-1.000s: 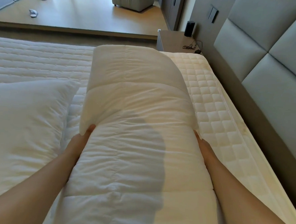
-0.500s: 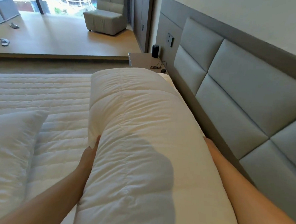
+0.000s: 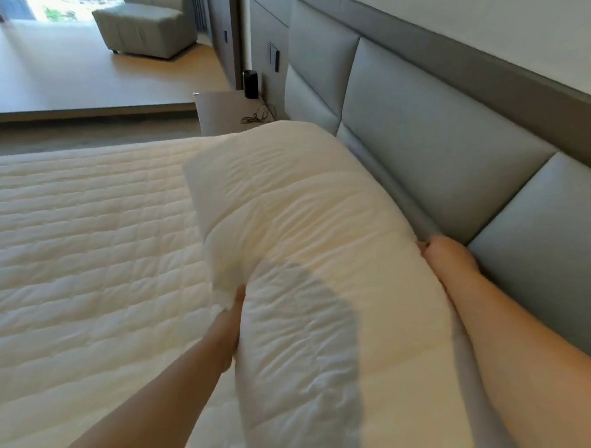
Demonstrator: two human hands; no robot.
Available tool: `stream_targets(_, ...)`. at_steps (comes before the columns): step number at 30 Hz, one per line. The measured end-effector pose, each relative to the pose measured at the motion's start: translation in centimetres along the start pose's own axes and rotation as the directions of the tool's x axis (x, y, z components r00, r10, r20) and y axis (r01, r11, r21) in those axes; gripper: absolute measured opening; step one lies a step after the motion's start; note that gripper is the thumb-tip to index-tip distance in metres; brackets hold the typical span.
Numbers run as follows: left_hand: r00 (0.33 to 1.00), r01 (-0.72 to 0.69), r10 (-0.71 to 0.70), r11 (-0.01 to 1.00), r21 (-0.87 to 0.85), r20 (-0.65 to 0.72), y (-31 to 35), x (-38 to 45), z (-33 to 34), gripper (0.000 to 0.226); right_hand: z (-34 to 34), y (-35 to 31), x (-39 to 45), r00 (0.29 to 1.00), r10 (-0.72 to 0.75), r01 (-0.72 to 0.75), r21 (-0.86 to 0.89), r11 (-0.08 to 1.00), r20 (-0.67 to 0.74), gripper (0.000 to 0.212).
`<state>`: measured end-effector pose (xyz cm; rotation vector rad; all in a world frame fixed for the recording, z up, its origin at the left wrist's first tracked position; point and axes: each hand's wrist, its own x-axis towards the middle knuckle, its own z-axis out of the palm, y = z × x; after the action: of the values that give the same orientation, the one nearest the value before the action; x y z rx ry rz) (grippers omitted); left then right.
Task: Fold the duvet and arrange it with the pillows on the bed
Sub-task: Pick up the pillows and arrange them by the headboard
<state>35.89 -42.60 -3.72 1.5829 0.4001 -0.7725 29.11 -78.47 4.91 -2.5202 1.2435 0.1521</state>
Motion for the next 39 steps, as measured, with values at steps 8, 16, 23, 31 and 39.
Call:
stream_targets(8, 0.999, -0.047, 0.047, 0.999, 0.015, -0.023, -2.0, 1.1, 0.0, 0.089, 5.3, 2.1, 1.3, 0.989, 0.034, -0.041, 0.048, 0.998, 0.145, 0.050)
stream_targets(16, 0.996, -0.090, 0.090, 0.995, 0.049, -0.010, 1.1, 0.7, 0.5, 0.069, 1.5, 0.4, 2.6, 0.977, 0.060, -0.054, -0.037, 0.998, 0.202, 0.034)
stream_targets(23, 0.993, 0.111, -0.096, 0.960, 0.258, -0.071, -1.9, 2.3, -3.6, 0.132, 4.9, 0.9, -1.8, 0.995, 0.095, -0.095, -0.052, 0.994, -0.001, 0.031)
stream_targets(31, 0.647, -0.558, 0.761, 0.512, 0.652, -0.044, 9.5, 0.7, 1.9, 0.069, 5.6, -2.2, -17.0, 0.864, -0.503, 0.488, -0.182, 0.853, -0.039, 0.073)
stream_targets(39, 0.651, -0.361, 0.662, -0.162, 0.918, 0.373, 11.0, 10.6, 7.2, 0.065, 16.4, -1.2, -14.4, 0.827, -0.563, 0.543, -0.260, 0.799, -0.003, 0.071)
